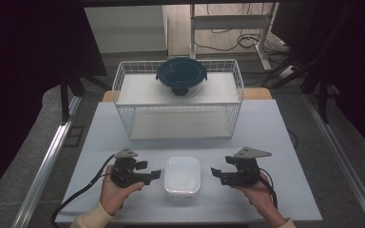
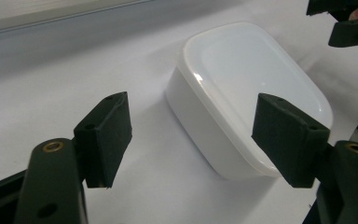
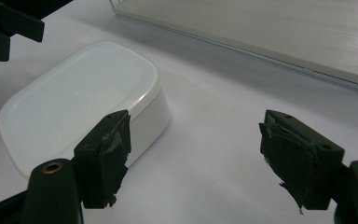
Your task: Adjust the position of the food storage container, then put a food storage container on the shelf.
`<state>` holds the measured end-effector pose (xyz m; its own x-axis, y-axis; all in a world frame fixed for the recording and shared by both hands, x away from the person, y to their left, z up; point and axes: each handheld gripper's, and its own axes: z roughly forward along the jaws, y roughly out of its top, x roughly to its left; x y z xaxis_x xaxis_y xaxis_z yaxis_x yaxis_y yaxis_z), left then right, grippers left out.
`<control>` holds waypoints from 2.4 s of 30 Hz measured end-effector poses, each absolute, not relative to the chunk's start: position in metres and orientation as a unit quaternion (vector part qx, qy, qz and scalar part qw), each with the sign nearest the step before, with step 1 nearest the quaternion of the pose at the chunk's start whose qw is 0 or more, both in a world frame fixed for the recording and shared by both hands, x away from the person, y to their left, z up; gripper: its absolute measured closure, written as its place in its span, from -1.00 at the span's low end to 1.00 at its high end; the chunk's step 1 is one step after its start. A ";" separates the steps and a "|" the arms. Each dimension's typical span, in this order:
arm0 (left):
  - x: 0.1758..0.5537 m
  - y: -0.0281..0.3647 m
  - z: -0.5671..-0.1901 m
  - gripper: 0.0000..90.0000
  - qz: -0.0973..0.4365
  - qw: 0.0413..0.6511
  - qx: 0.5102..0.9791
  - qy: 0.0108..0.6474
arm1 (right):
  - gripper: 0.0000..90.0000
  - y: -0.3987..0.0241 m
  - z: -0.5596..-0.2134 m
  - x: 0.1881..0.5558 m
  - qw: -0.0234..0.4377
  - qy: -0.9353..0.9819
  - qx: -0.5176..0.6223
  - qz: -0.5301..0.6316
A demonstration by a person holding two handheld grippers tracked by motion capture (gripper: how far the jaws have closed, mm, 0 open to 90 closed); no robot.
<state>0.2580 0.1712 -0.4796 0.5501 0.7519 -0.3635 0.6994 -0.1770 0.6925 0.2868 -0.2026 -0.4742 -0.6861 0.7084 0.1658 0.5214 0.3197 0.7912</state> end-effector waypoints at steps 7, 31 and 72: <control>0.257 0.177 -0.479 -0.46 0.021 0.440 0.755 0.485 | -0.51 -0.202 -0.471 0.286 0.109 0.803 0.379 0.447; 0.292 0.182 -0.479 -0.36 -0.093 0.475 0.706 0.517 | -0.42 -0.159 -0.457 0.300 0.004 0.773 0.435 0.462; 0.285 0.158 -0.513 0.38 -0.183 0.459 0.709 0.503 | 0.34 -0.159 -0.494 0.294 -0.102 0.753 0.486 0.432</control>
<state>0.2852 0.1582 -0.5128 0.4267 0.5465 -0.7206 0.8814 -0.0728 0.4668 0.2942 -0.1589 -0.4939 -0.5067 0.6441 0.5731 0.8199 0.1546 0.5512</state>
